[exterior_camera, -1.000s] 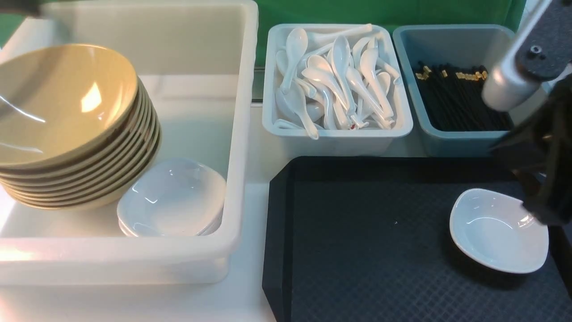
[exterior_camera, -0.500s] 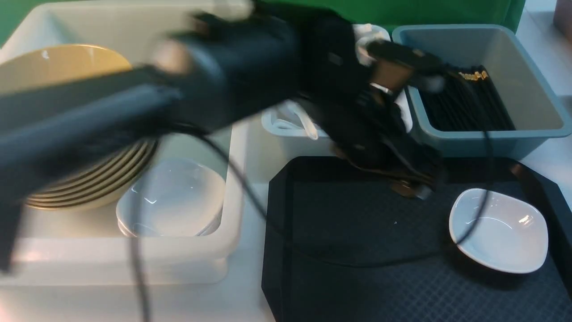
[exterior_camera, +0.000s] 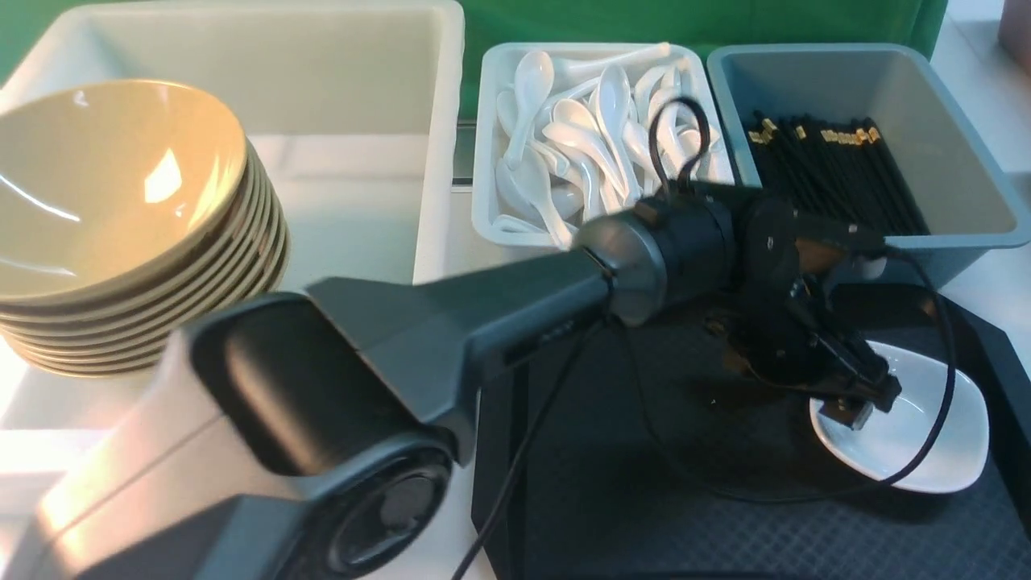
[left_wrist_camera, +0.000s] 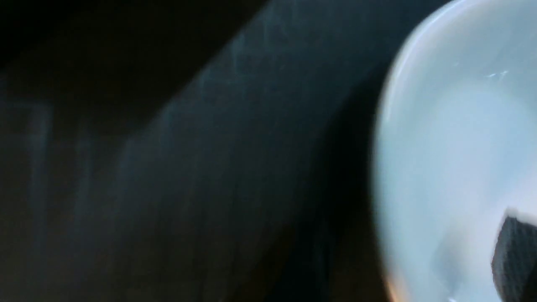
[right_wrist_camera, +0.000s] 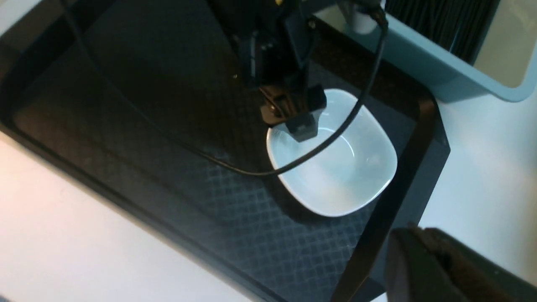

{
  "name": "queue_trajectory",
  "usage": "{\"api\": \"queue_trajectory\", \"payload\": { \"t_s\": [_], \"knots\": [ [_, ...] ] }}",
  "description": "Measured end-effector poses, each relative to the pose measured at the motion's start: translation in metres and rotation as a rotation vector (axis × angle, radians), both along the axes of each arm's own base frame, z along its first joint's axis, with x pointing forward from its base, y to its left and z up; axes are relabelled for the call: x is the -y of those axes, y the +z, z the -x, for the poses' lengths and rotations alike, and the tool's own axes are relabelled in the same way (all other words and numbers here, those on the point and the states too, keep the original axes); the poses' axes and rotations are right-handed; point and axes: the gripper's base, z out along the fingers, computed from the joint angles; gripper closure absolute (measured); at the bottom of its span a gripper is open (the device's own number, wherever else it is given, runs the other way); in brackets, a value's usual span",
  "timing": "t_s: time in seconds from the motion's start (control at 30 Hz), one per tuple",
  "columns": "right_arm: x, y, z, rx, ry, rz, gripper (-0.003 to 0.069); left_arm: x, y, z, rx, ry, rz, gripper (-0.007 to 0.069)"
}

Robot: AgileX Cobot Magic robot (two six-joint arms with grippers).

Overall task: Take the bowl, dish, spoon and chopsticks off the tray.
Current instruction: Use the left arm to grab the plate, then use the left arm to put the plate into the large storage box on the left

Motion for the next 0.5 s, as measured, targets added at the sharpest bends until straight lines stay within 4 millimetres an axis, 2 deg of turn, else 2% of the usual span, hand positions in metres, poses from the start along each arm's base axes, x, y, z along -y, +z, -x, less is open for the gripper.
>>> {"api": "queue_trajectory", "payload": {
  "t_s": [0.1,0.2,0.23,0.27,0.3,0.33,0.37,0.4,0.5],
  "knots": [
    [0.0,-0.001,0.0,-0.001,0.008,0.009,0.0624,0.003,-0.002,-0.001,-0.014,0.001,0.01,0.02],
    [0.0,-0.001,0.0,0.001,0.018,0.019,0.0624,0.002,-0.003,0.001,-0.032,-0.026,-0.014,0.04],
    [0.0,-0.001,0.0,0.001,0.019,0.019,0.0624,0.002,-0.004,0.002,-0.036,-0.028,-0.018,0.0417],
    [0.0,-0.001,0.0,0.001,0.02,0.021,0.0624,0.002,-0.001,0.003,-0.04,-0.055,-0.027,0.0515],
    [0.0,-0.001,0.0,0.001,0.021,0.021,0.0624,0.002,0.003,0.003,-0.034,-0.074,-0.028,0.056],
    [0.0,-0.001,0.0,0.001,0.021,0.021,0.0624,0.002,0.006,0.003,-0.032,-0.083,-0.032,0.0573],
    [0.0,0.0,-0.001,0.008,0.023,0.018,0.0624,0.0,0.019,0.005,-0.023,-0.13,-0.057,0.0603],
    [-0.001,0.0,-0.001,0.011,0.024,0.016,0.0624,-0.001,0.023,0.005,-0.015,-0.137,-0.063,0.0608],
    [-0.004,0.005,-0.004,0.047,0.038,-0.009,0.0624,-0.024,0.072,0.0,0.08,-0.175,-0.147,0.0622]
  ]
}}
